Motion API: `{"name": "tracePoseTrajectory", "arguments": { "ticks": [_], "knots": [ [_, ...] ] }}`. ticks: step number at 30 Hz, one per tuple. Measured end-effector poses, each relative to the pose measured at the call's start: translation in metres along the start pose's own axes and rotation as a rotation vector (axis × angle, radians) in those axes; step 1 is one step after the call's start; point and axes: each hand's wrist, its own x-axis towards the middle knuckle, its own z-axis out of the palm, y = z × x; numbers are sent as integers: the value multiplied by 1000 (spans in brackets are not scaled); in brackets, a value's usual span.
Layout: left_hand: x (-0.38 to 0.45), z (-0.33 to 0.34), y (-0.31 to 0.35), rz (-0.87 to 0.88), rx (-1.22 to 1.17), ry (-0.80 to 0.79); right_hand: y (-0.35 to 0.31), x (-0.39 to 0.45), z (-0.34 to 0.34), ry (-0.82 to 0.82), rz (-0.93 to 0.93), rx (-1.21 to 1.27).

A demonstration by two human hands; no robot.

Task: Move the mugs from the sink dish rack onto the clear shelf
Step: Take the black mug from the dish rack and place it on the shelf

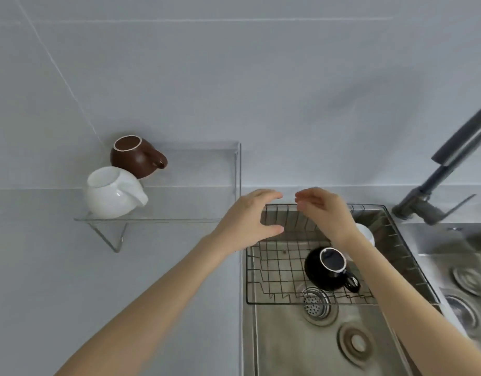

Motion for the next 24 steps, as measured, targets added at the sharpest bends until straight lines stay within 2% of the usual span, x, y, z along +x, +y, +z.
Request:
{"name": "tracePoseTrajectory", "arguments": {
  "ticks": [5,12,17,24],
  "knots": [
    [22,77,17,-59,-98,-200,72,-25,-54,25,199,-193],
    [45,146,5,-203,-72,-390,150,-51,-70,-113,448,-253],
    [55,180,-11,-267,-47,-447,173,-58,-58,-154,466,-263],
    [62,205,-12,-296,-96,-432,187,-57,-54,-93,424,-283]
  ]
}}
